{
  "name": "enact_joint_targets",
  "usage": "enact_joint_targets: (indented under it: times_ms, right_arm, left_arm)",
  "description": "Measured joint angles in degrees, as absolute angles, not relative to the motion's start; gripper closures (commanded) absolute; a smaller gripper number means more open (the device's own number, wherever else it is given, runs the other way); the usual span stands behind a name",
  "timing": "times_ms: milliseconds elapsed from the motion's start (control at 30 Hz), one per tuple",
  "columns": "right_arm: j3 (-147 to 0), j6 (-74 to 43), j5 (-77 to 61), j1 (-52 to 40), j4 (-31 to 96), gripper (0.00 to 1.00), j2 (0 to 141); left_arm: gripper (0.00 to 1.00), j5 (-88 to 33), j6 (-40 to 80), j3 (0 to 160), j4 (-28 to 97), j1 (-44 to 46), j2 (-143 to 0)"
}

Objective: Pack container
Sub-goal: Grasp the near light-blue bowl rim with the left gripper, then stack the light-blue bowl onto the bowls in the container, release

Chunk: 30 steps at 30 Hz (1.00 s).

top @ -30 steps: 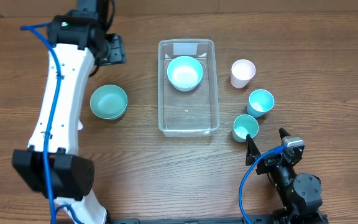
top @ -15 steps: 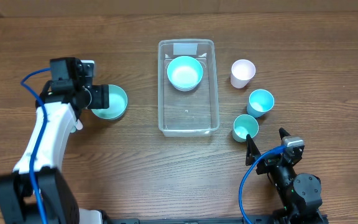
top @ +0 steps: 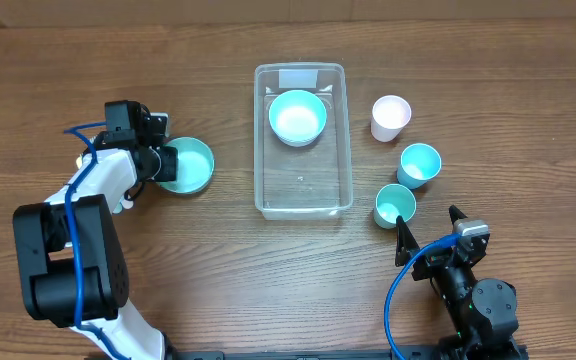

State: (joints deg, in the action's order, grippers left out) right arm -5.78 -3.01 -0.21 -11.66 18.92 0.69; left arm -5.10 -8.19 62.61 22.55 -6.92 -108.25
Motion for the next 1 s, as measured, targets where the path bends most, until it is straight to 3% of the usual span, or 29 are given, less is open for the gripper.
enact_joint_targets:
  times_ms: [200,433,633,867,1000]
  right_arm:
    - [-5.8,-3.0,-0.2,-11.7,18.9,0.00,0.7]
    - [-5.8,-3.0,-0.2,-11.7,18.9,0.00,0.7]
    - [-5.8,-3.0,-0.2,-11.7,18.9,0.00,0.7]
    - [-5.8,-3.0,-0.2,-11.7,18.9,0.00,0.7]
    - [-5.8,-3.0,-0.2,-11.7,18.9,0.00,0.7]
  left_arm:
    - [0.96,-6.7,-4.2,63.8,24.0,-7.0,-108.0]
    - [0.96,-5.7,7.6,83.9,37.3,-5.9,-106.7]
    - [0.96,-6.0,6.9,96.0,35.3,8.3,-101.4]
    - [0.96,-3.9,10.6,96.3,30.0,24.7,-106.1]
    - [0.96,-0.4,13.0,97.2,31.0,26.2,-113.3]
